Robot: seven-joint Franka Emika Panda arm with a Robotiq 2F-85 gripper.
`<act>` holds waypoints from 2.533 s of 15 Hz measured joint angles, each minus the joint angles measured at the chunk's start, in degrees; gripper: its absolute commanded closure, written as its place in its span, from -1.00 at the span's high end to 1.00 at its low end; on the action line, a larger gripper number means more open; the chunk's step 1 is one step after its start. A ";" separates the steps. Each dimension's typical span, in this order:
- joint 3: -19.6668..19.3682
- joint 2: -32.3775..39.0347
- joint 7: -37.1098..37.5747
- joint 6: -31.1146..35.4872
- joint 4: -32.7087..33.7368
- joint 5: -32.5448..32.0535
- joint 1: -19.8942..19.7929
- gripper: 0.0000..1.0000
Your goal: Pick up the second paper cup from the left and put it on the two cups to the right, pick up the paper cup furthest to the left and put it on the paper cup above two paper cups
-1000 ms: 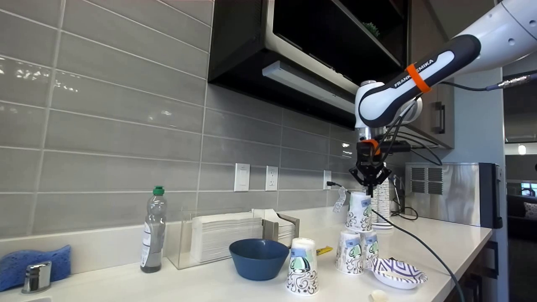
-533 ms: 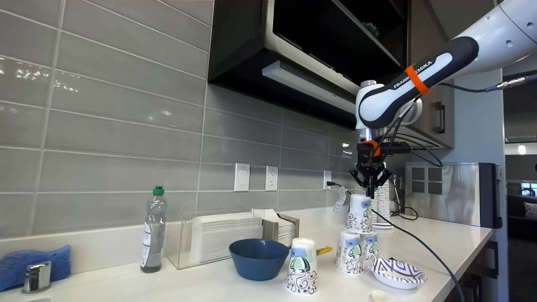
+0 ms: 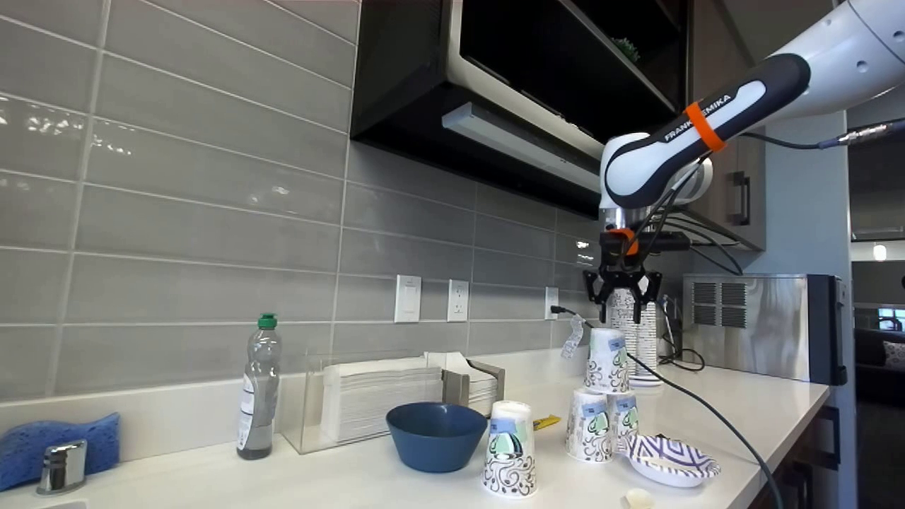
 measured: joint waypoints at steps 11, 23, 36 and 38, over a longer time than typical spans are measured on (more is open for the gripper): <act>5.59 -10.30 2.56 0.03 -3.64 -3.69 5.21 1.00; 7.80 -8.00 -3.66 -2.38 -10.05 3.74 8.52 1.00; 7.31 -2.48 -19.09 4.44 -14.19 14.42 10.16 1.00; 7.35 -1.51 -19.17 5.53 -14.19 14.42 10.21 1.00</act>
